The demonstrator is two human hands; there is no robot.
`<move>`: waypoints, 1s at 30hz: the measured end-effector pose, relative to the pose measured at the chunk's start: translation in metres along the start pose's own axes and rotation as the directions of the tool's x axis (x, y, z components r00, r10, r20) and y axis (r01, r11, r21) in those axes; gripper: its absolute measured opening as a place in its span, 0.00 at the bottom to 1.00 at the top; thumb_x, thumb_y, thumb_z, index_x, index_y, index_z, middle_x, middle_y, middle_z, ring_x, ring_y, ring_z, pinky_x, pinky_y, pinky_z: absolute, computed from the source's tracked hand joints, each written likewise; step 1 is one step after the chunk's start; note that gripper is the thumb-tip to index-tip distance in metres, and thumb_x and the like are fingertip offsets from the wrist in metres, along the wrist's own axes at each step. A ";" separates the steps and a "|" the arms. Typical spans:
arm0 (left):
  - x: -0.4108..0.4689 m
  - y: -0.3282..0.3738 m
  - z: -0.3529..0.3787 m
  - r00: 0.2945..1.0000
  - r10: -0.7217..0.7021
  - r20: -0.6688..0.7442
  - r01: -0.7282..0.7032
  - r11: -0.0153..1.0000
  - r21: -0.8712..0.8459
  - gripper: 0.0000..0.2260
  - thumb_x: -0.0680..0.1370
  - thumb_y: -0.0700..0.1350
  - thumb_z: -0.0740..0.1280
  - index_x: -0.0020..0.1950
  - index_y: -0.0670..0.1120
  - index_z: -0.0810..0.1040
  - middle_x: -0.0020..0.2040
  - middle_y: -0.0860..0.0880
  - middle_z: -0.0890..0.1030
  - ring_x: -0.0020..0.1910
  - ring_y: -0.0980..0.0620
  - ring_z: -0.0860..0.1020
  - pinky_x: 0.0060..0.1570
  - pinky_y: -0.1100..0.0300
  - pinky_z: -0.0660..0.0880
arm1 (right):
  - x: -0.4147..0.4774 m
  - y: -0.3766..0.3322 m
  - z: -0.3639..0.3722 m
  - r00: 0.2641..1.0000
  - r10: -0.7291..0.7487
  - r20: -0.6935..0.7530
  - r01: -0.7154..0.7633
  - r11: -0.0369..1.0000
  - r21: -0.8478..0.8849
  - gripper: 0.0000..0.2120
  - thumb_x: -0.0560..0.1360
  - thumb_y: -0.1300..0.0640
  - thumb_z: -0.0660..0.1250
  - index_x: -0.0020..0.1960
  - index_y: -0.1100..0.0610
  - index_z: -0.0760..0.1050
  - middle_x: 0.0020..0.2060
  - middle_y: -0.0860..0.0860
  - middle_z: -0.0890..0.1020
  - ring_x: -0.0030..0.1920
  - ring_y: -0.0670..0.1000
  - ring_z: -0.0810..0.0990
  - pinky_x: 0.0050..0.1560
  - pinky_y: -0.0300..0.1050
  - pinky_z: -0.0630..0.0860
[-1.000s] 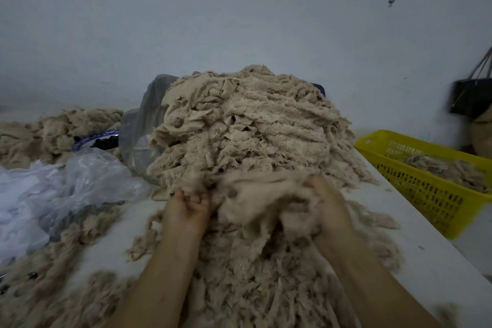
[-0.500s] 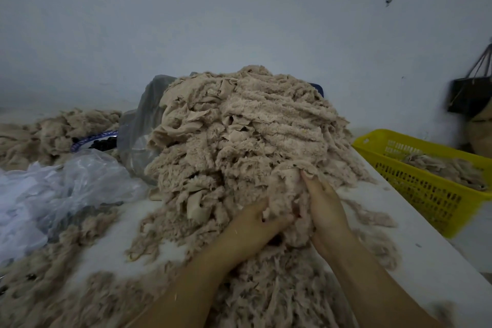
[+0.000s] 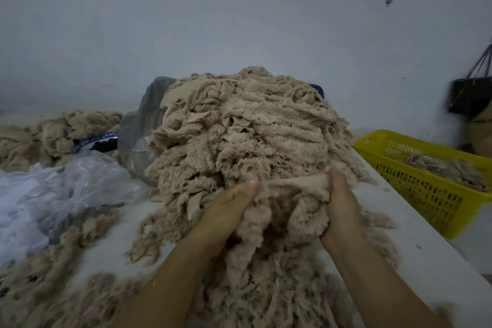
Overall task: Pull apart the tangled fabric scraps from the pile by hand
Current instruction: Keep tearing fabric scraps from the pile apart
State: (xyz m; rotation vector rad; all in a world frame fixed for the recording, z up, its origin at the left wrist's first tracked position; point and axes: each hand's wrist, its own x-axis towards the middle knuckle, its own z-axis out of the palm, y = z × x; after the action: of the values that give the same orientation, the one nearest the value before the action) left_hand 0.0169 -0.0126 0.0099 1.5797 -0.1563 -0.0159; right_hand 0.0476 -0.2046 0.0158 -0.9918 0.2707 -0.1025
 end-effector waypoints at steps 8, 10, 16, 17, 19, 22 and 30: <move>0.007 0.008 -0.017 0.876 -0.043 -0.480 -0.113 0.950 -0.292 0.24 0.84 0.59 0.53 0.46 0.45 0.82 0.43 0.44 0.86 0.43 0.47 0.85 0.35 0.57 0.80 | 0.005 0.000 -0.009 0.995 -0.088 -0.037 0.088 0.996 -0.014 0.16 0.80 0.42 0.61 0.50 0.53 0.80 0.38 0.51 0.87 0.38 0.53 0.86 0.37 0.50 0.82; 0.004 0.011 -0.026 0.844 -0.095 -0.528 -0.137 0.913 -0.383 0.23 0.85 0.58 0.53 0.47 0.44 0.80 0.41 0.43 0.86 0.41 0.46 0.84 0.33 0.57 0.80 | 0.008 -0.006 -0.012 0.993 -0.089 -0.082 0.092 0.995 0.035 0.19 0.81 0.42 0.60 0.53 0.55 0.81 0.45 0.54 0.87 0.41 0.54 0.86 0.36 0.48 0.81; -0.006 0.007 0.013 0.987 0.063 -0.150 0.004 0.914 0.407 0.34 0.72 0.77 0.48 0.43 0.55 0.84 0.39 0.66 0.81 0.42 0.67 0.77 0.41 0.73 0.69 | 0.002 0.008 0.003 0.999 -0.035 0.026 0.036 0.999 -0.027 0.24 0.80 0.38 0.59 0.62 0.57 0.78 0.51 0.57 0.86 0.49 0.57 0.85 0.53 0.56 0.81; -0.007 0.007 0.020 0.995 0.065 -0.082 -0.023 0.901 0.434 0.36 0.68 0.81 0.47 0.42 0.56 0.82 0.39 0.66 0.80 0.43 0.68 0.76 0.40 0.78 0.67 | 0.000 0.011 0.005 0.997 -0.054 0.061 0.057 0.997 -0.050 0.23 0.80 0.39 0.59 0.63 0.56 0.77 0.53 0.56 0.85 0.52 0.57 0.85 0.57 0.57 0.80; -0.007 0.005 0.027 0.999 0.030 0.011 -0.032 0.927 0.374 0.40 0.62 0.85 0.46 0.49 0.61 0.84 0.41 0.72 0.80 0.45 0.76 0.75 0.41 0.85 0.64 | -0.004 0.014 0.009 0.984 -0.113 0.135 0.129 0.985 -0.117 0.19 0.82 0.42 0.58 0.59 0.54 0.79 0.49 0.52 0.86 0.50 0.52 0.86 0.52 0.50 0.82; -0.007 0.004 0.026 0.994 -0.035 0.100 0.031 0.998 0.047 0.35 0.66 0.82 0.52 0.57 0.64 0.82 0.56 0.66 0.82 0.59 0.71 0.76 0.60 0.73 0.70 | -0.013 0.020 0.013 0.945 -0.205 0.254 0.272 0.923 -0.270 0.15 0.83 0.48 0.57 0.47 0.49 0.82 0.40 0.45 0.87 0.43 0.44 0.85 0.39 0.35 0.79; 0.001 0.014 0.019 0.959 -0.054 -0.278 -0.049 0.936 -0.349 0.13 0.79 0.50 0.67 0.59 0.44 0.82 0.55 0.46 0.86 0.56 0.49 0.83 0.57 0.53 0.78 | -0.019 0.036 0.014 0.893 -0.152 0.423 0.341 0.841 -0.420 0.13 0.78 0.41 0.63 0.51 0.47 0.81 0.46 0.43 0.85 0.49 0.42 0.83 0.48 0.38 0.76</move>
State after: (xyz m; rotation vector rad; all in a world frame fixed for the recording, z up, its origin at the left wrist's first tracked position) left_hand 0.0148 -0.0315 0.0232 1.2056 0.0729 0.1727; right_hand 0.0321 -0.1694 -0.0038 -1.5251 -0.2069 -0.0831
